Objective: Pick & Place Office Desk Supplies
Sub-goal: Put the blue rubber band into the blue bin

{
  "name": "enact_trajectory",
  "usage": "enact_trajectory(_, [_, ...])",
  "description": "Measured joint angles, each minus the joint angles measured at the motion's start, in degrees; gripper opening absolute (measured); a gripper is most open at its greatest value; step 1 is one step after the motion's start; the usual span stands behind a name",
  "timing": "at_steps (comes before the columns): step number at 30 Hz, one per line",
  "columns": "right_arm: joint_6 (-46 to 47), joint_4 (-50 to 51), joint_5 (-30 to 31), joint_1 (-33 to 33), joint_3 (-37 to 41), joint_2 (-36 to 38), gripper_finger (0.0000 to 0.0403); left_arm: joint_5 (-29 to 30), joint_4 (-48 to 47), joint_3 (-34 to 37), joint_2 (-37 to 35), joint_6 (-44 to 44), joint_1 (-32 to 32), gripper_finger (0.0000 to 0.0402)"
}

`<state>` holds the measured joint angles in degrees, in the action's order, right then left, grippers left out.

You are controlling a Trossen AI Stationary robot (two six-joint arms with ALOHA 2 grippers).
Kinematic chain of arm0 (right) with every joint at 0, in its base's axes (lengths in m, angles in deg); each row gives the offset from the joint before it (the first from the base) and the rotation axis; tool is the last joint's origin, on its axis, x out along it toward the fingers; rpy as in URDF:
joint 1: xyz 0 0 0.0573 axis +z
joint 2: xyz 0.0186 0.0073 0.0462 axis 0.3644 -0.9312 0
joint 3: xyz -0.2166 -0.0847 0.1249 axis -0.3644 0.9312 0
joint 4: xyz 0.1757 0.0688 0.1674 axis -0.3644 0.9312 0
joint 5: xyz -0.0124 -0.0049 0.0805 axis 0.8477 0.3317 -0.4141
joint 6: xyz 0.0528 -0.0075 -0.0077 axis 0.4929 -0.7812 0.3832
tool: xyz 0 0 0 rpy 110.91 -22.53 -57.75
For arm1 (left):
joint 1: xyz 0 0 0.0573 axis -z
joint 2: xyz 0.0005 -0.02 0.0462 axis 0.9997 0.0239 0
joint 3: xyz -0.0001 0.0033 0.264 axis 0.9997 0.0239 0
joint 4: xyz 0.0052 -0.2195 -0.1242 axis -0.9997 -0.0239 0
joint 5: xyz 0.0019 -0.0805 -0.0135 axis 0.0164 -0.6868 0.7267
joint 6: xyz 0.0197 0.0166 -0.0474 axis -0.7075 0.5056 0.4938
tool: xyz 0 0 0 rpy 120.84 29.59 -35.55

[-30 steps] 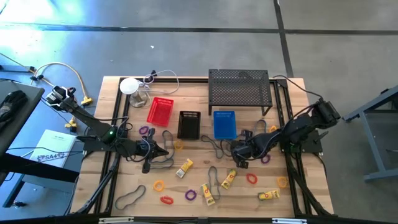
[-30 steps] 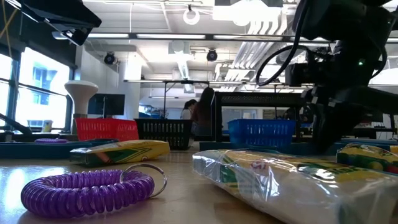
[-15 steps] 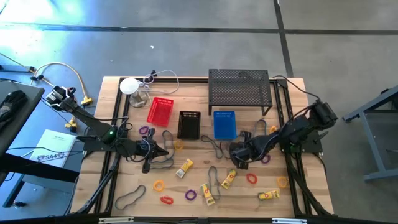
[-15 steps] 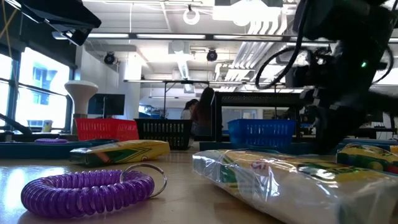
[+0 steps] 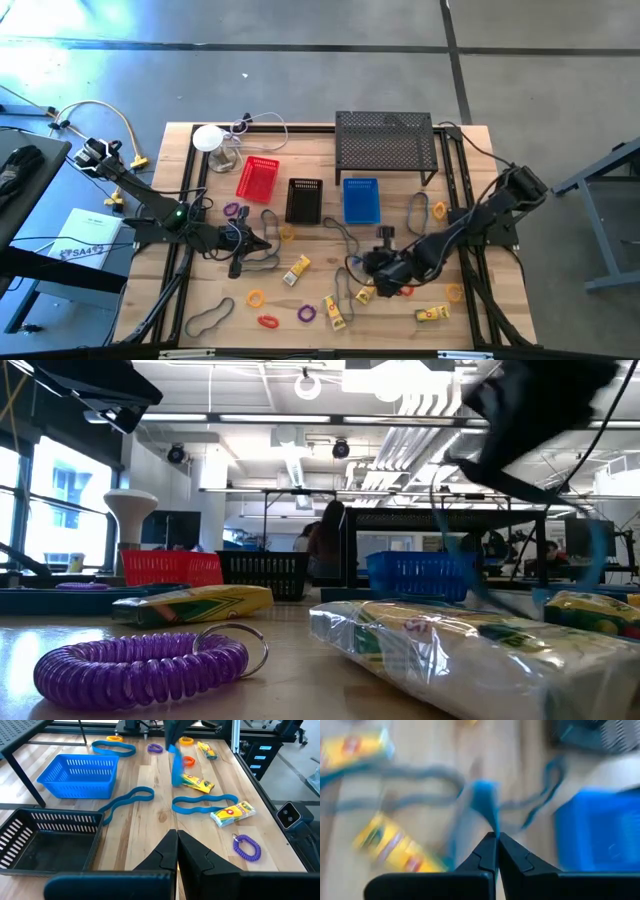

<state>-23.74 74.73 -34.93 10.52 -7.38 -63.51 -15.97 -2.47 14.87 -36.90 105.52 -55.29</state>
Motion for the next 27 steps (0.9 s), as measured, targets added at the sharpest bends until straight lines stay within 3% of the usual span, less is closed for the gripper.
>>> enact_trajectory(8, [-0.4, -0.4, 17.5, -2.6, -0.9, 0.2, 0.0003, -0.1, 0.0, 0.0, 0.0, 0.0, 0.0, 0.0])
enact_trajectory(16, [-4.5, -2.5, 29.9, -7.9, -0.9, 1.4, 0.0003, -0.1, 0.0, 0.0, 0.0, -0.6, 0.0, 0.0])
enact_trajectory(27, [4.3, -1.7, 30.7, -16.2, 3.3, 1.5, 0.0003, -0.2, 0.0, 0.0, 0.0, -0.3, 0.0, 0.0])
